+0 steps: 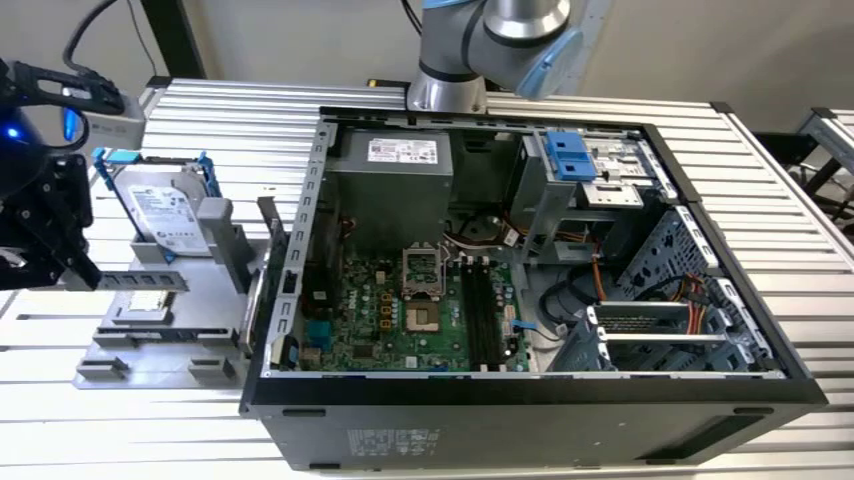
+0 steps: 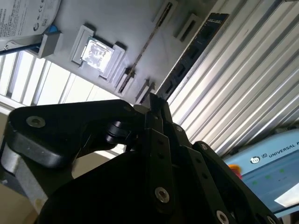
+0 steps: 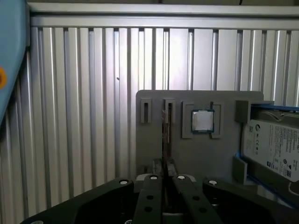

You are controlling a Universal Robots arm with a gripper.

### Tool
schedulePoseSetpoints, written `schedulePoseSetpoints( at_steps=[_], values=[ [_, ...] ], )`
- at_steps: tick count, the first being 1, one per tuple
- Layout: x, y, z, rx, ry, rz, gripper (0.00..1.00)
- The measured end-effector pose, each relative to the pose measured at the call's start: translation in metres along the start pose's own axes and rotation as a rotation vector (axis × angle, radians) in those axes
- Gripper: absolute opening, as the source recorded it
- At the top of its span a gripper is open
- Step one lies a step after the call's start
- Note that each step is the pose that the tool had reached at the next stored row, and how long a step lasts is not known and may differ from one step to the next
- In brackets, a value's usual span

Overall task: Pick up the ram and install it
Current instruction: 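Pick up the ram and move it above insertion slot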

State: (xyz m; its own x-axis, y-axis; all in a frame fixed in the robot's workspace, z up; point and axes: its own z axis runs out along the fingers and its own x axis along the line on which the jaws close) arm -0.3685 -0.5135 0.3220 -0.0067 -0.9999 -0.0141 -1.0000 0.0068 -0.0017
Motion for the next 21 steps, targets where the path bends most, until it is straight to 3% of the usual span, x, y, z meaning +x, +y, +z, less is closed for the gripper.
schedulePoseSetpoints(
  at_steps=[14, 21],
  values=[
    [-0.0166, 0.0001, -0.0160, 0.0028, 0.0001, 0.000, 0.00],
    [-0.0190, 0.0000, -0.0301, 0.0043, 0.0001, 0.000, 0.00]
  ],
)
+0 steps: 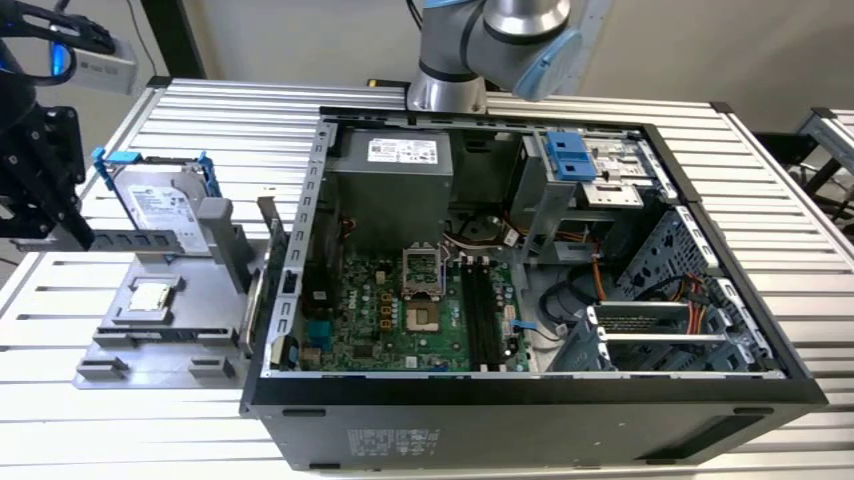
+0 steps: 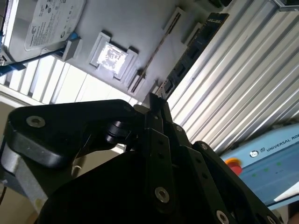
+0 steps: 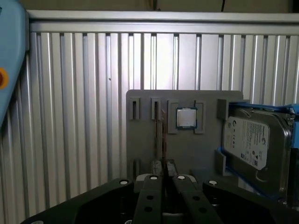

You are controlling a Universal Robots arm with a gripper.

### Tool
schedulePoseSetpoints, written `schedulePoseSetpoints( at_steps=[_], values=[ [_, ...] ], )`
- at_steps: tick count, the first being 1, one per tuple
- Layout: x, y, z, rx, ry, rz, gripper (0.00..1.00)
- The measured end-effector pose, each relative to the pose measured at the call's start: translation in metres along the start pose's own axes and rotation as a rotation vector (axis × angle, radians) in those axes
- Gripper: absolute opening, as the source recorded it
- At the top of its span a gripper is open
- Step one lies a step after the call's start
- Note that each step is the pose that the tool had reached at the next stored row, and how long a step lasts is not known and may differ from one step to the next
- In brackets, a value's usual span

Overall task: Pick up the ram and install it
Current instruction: 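Pick up the ram and move it above insertion slot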

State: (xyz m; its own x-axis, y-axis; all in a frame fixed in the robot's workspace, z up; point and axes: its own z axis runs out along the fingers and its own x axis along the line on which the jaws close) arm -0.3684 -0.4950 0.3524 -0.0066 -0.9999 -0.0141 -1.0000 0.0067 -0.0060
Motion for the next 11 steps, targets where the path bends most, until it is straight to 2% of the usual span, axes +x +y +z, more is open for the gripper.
schedulePoseSetpoints(
  at_steps=[11],
  values=[
    [-0.0014, -0.0001, -0.0251, 0.0015, 0.0000, 0.000, 0.00]
  ],
)
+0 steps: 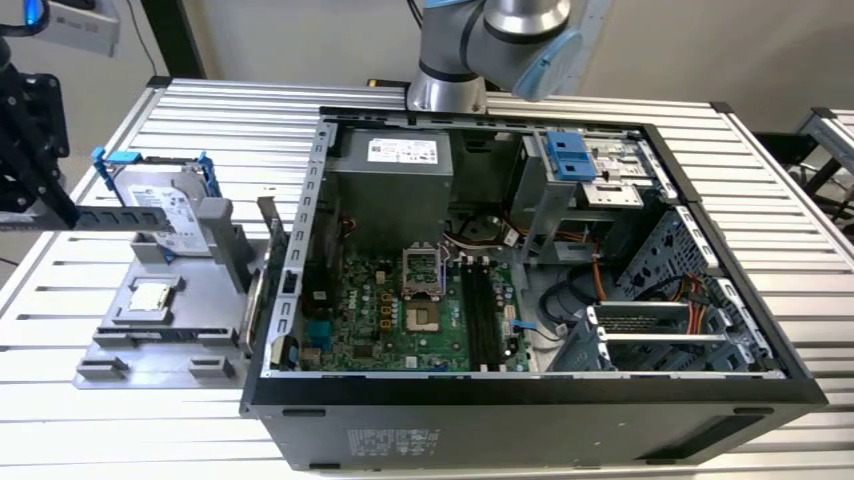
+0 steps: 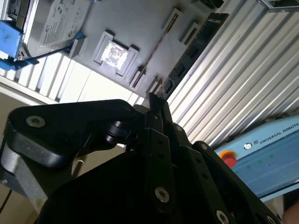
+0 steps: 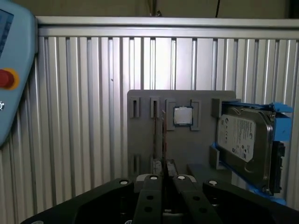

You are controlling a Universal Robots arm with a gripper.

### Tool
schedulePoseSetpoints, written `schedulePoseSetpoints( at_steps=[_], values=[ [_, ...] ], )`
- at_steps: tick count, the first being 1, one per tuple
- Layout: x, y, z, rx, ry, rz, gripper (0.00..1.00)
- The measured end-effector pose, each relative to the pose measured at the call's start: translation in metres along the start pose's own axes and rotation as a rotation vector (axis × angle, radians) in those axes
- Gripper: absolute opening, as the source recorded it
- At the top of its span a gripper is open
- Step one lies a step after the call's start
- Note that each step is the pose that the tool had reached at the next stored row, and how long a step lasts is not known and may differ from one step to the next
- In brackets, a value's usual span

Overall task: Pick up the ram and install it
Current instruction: 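Pick up the ram and move it above insertion slot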

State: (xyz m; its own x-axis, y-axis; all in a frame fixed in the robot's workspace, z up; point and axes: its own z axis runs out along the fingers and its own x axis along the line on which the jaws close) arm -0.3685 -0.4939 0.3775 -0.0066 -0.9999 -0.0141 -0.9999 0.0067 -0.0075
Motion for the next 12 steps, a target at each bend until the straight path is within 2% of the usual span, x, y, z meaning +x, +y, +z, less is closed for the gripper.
schedulePoseSetpoints(
  at_steps=[5, 12],
  values=[
    [-0.0001, 0.0000, -0.0068, 0.0001, 0.0000, 0.001, 0.00],
    [-0.0001, 0.0000, -0.0072, 0.0001, 0.0000, 0.004, 0.00]
  ],
)
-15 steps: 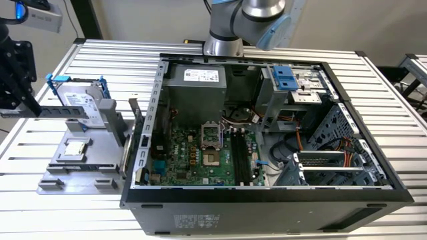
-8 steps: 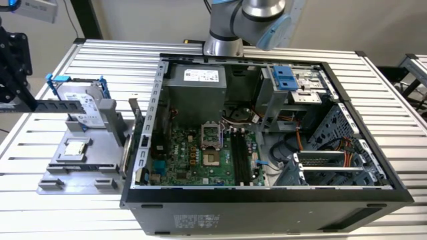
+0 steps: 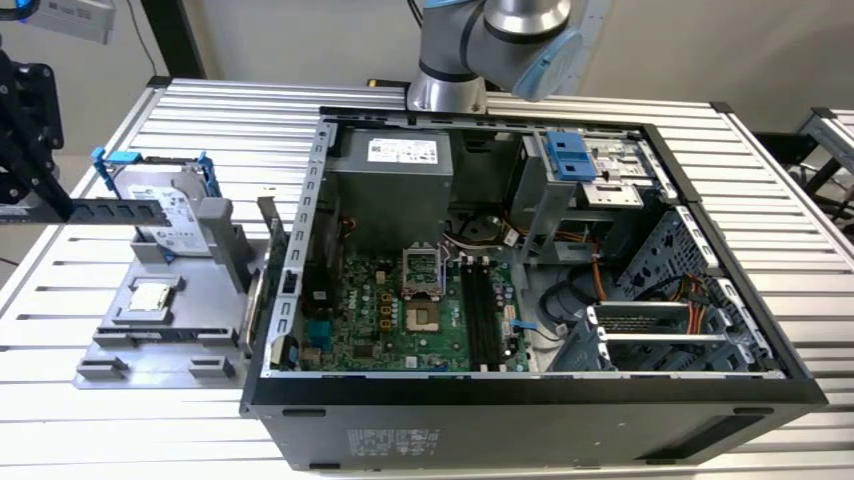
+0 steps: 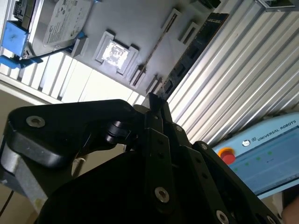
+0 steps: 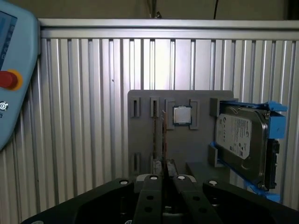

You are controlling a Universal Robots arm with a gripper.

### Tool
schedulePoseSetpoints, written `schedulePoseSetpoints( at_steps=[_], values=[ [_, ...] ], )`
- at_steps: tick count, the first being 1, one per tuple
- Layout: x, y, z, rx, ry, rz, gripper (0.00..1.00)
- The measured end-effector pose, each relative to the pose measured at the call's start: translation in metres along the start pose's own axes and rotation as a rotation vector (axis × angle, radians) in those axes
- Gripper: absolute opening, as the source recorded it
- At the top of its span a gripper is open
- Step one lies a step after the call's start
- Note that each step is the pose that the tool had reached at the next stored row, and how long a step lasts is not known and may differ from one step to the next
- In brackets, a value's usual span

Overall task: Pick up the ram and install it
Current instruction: 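Pick up the ram and move it above insertion slot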

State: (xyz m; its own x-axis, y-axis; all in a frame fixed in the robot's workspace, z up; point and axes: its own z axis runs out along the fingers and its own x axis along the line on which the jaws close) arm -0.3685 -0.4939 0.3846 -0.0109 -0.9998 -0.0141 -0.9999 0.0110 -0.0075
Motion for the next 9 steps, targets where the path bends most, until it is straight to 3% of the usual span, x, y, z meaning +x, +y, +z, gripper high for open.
schedulePoseSetpoints(
  at_steps=[3, 9],
  values=[
    [0.0000, -0.0009, -0.0003, -0.0004, 0.0003, 0.000, 0.00],
    [-0.0001, -0.0119, 0.0001, -0.0054, 0.0001, 0.002, 0.00]
  ],
)
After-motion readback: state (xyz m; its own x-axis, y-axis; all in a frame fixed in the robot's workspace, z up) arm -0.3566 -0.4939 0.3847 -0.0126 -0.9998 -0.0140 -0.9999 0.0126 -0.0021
